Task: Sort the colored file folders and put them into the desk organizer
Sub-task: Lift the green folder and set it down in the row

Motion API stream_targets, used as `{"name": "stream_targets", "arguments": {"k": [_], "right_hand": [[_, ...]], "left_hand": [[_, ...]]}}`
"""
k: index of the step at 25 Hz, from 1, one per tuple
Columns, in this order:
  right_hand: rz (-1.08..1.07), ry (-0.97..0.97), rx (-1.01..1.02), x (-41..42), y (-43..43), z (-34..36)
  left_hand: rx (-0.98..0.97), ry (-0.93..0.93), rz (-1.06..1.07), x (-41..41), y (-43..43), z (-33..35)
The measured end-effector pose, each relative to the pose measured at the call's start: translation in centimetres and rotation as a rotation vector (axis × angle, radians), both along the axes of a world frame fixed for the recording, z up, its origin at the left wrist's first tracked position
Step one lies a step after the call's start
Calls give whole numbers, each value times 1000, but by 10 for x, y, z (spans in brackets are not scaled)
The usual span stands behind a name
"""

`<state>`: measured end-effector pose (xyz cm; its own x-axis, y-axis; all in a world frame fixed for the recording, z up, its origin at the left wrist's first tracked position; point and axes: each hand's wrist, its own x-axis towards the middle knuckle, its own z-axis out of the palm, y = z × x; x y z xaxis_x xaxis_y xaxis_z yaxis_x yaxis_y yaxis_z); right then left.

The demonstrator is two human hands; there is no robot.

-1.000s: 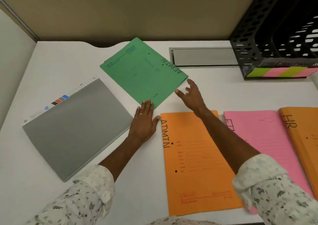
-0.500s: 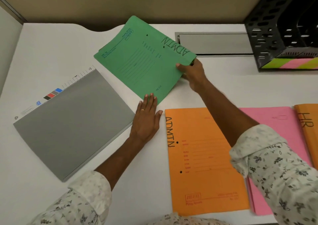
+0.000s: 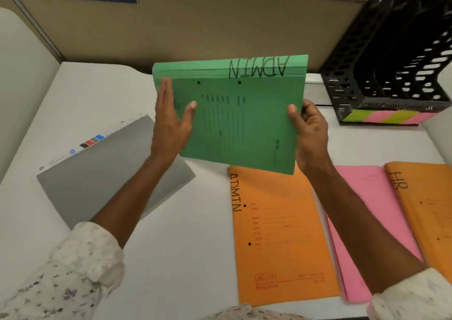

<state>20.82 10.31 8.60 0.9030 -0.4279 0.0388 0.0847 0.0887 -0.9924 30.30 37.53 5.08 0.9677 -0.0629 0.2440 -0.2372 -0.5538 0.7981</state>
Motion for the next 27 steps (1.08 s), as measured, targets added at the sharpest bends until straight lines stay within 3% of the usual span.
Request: {"name": "stream_targets", "arguments": {"k": [2,6,11,15,21,27], "right_hand": [[-22,-13,32,-23,-17,19],[-70,-36,75,-65,-48,51],[-92,-19,63,-97,-76,70],[-51,73,19,-126,-83,54],[-43,192,269,-188,-43,2],[-1,191,305,-194,16,-39]], "left_hand": [[-114,85,69,16,22,29],[-144,339,-97,-4,46,55],[-414,344,-373,-61,35,56],[-634,409,-227,-89,22,44],[-900,655,-10,-135,-6,18],[-989,843,-157,-226,-57,-6]]}}
